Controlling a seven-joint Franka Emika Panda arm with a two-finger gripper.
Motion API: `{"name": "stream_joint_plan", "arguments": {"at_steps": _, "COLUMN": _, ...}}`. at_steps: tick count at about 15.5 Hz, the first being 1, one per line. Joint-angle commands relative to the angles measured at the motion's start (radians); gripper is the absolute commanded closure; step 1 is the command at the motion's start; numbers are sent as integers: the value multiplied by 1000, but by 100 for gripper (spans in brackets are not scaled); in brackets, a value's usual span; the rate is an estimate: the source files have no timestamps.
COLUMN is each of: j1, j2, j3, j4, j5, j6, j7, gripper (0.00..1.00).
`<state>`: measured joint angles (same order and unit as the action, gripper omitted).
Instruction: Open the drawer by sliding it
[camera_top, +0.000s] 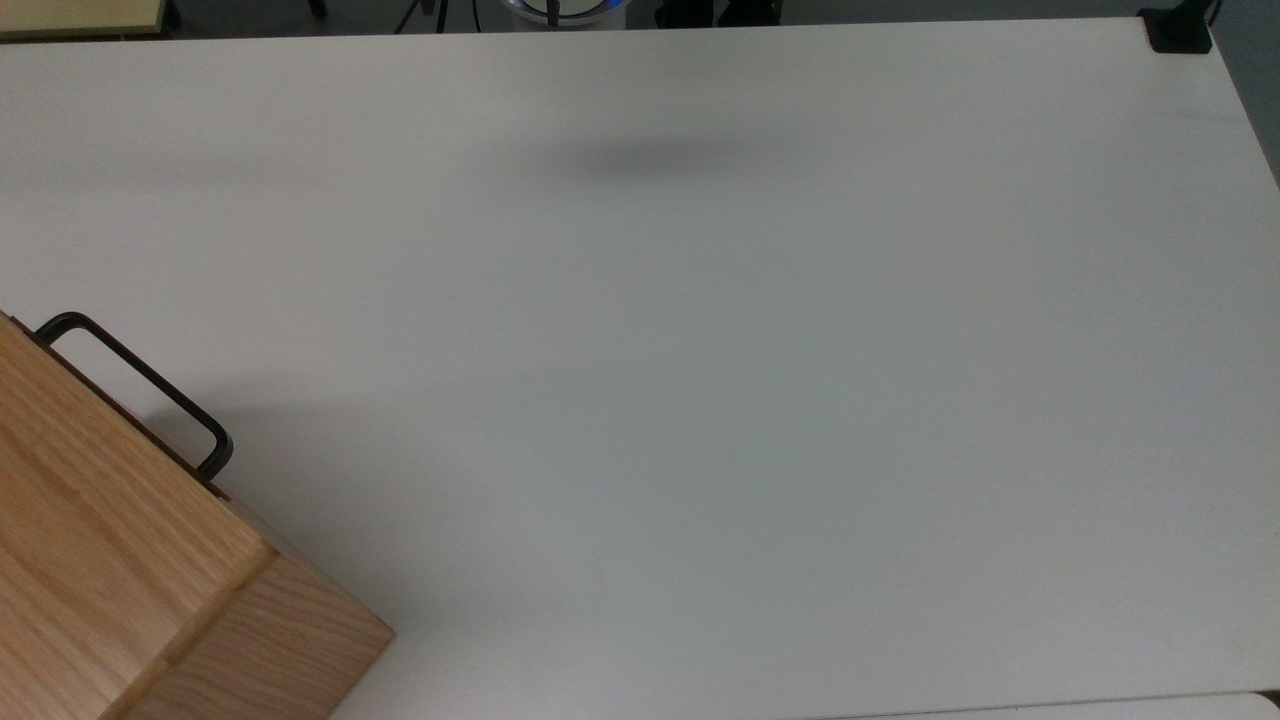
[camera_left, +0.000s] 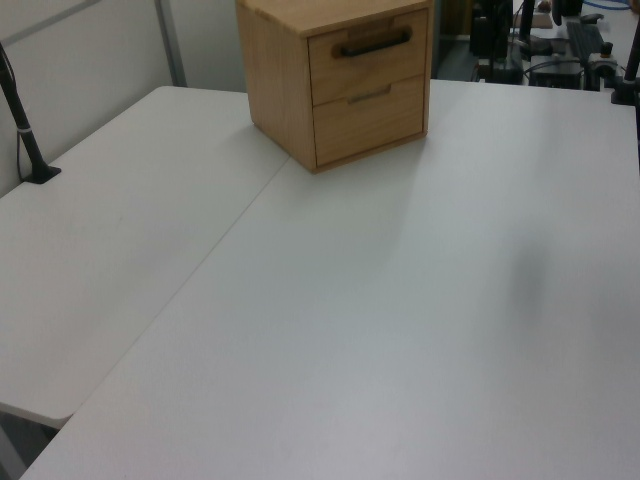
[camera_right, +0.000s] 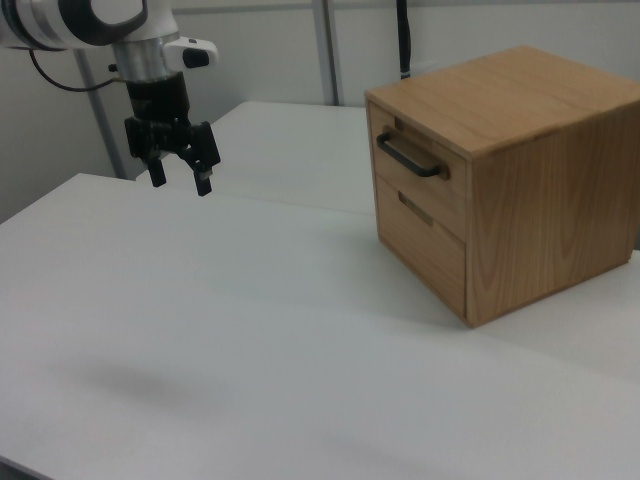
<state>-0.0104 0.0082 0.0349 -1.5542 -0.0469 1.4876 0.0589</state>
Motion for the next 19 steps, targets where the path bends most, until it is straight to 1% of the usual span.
{"name": "stream_joint_plan", "arguments": {"at_steps": 1, "j1": 0, "j2": -8, "j3": 2, "j4": -3, "j5": 7, "j6": -4, "j7": -4, "gripper": 0}}
{"name": "stream_joint_plan", "arguments": {"at_steps": 6, "j1": 1, "j2": -7, "j3": 2, "j4": -3, "j5": 7, "j6": 2, "j7": -4, "gripper": 0}}
{"name": "stream_joint_plan", "arguments": {"at_steps": 11, "j1": 0, "j2": -4, "j3": 2, "j4": -3, "j5": 1, "j6": 52, "j7": -24, "gripper": 0}}
{"name": "stream_joint_plan", "arguments": {"at_steps": 13, "j1": 1, "j2": 22, "j3": 2, "j4": -1, "j5": -2, "j6": 66, "j7": -88, "gripper": 0}}
{"name": "stream_joint_plan", "arguments": {"at_steps": 15, "j1": 0, "j2": 54, "j3": 2, "j4": 23, "j5": -13, "j6": 97, "j7": -170, "gripper": 0}}
{"name": "stream_joint_plan", "arguments": {"at_steps": 18, "j1": -2, "j2": 94, "j3": 2, "j4": 34, "j5": -88, "j6": 213, "j7": -269, "gripper": 0}}
{"name": "stream_joint_plan", "arguments": {"at_steps": 19, "j1": -3, "j2": 105, "j3": 0, "j4": 36, "j5": -103, "j6": 259, "j7": -312, "gripper": 0}}
